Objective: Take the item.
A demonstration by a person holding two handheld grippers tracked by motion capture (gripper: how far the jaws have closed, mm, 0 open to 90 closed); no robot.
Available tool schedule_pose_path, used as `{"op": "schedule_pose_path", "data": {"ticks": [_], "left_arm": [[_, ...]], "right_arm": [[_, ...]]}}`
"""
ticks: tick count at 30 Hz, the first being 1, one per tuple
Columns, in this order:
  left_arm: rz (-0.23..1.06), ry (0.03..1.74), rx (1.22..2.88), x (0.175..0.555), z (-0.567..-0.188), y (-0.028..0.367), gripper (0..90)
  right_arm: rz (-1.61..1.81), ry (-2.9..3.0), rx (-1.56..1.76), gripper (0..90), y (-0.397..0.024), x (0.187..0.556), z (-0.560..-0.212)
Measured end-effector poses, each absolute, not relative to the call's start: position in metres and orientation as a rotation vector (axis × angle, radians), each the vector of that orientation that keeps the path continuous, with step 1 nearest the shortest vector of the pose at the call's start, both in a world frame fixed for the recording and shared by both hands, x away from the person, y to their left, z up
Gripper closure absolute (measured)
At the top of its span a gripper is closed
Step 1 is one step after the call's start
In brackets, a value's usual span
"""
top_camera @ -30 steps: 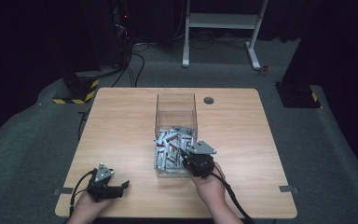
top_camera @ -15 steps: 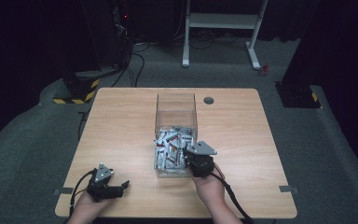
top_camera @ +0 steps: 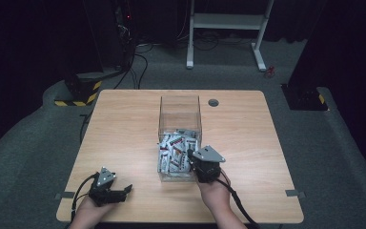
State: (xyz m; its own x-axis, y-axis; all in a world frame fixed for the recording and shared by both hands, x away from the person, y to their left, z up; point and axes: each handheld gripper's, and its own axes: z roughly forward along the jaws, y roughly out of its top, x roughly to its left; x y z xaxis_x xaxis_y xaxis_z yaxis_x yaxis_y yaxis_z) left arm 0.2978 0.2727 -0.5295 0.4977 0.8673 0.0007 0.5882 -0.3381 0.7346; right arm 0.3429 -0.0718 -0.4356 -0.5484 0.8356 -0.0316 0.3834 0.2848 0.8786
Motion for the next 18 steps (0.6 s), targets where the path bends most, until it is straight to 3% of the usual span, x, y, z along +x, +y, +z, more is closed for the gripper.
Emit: {"op": "schedule_pose_path", "data": {"ticks": [18], "left_arm": [[0.523, 1.191, 2.056, 0.2978, -0.5296, 0.2726, 14.5]], "right_arm": [[1.274, 1.992, 1.075, 90.0, -0.0769, 0.3331, -0.4266]]}}
